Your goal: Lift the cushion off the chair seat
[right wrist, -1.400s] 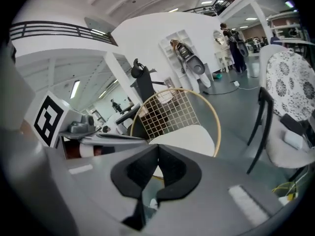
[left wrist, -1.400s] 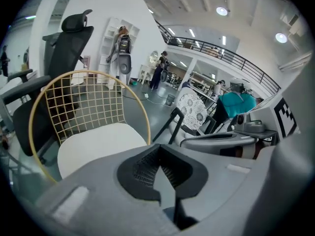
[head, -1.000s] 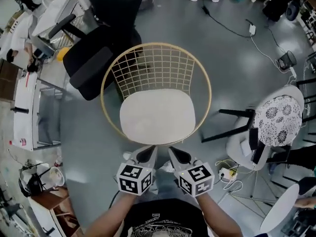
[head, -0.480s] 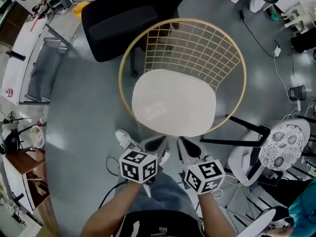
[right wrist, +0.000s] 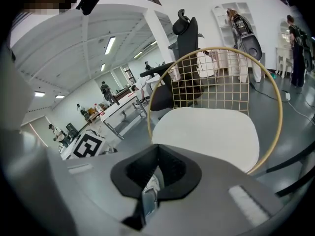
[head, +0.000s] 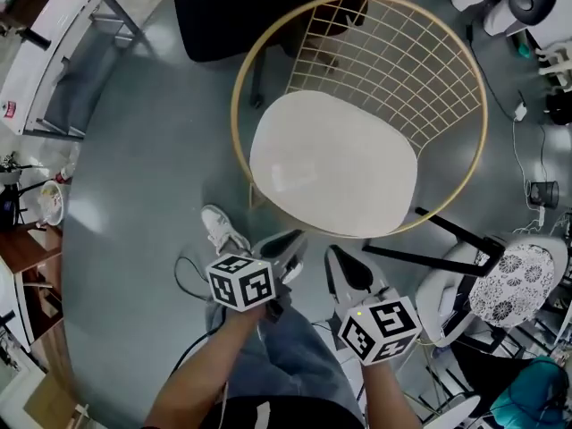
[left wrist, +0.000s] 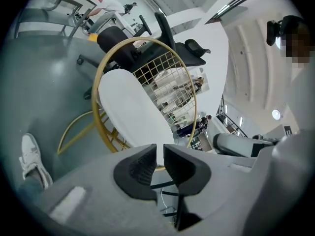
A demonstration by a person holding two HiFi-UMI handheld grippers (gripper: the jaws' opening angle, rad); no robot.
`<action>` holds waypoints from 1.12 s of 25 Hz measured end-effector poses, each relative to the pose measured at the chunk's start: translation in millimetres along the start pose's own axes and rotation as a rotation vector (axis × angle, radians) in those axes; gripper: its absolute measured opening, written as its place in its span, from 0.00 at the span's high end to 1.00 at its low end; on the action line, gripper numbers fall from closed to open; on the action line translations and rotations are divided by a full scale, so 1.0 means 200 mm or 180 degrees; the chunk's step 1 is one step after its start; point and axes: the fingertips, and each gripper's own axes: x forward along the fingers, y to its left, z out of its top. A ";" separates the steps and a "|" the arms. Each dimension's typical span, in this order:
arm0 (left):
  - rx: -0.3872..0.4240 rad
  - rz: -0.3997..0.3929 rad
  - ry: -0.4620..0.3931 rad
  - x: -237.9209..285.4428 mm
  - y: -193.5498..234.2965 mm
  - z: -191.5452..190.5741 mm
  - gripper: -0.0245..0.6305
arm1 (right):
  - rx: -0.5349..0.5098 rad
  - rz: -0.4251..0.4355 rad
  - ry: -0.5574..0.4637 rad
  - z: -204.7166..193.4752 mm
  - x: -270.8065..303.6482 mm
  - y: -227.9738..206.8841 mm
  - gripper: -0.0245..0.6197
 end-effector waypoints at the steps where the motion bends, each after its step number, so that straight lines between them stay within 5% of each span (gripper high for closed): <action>1: -0.0038 -0.0008 -0.0037 0.01 0.03 0.00 0.88 | -0.0013 0.0012 -0.0002 -0.01 0.00 0.01 0.96; 11: -0.0533 -0.0232 -0.0117 0.17 0.21 -0.08 0.60 | -0.0057 0.0032 0.0195 -0.16 0.02 -0.04 0.96; 17: -0.0719 -0.0366 -0.0269 0.27 0.25 -0.03 0.57 | 0.0029 -0.0008 0.0279 -0.24 0.01 -0.09 0.96; 20: -0.0780 -0.0439 -0.0392 0.30 0.25 0.02 0.61 | 0.0059 -0.0038 0.0311 -0.26 0.01 -0.12 0.96; 23: -0.0817 -0.0417 -0.0410 0.32 0.25 0.03 0.84 | 0.0110 -0.0066 0.0315 -0.26 0.00 -0.14 0.96; 28: -0.0844 -0.0533 -0.0392 0.30 0.19 0.06 0.89 | 0.0245 -0.0136 0.0282 -0.24 -0.01 -0.18 0.96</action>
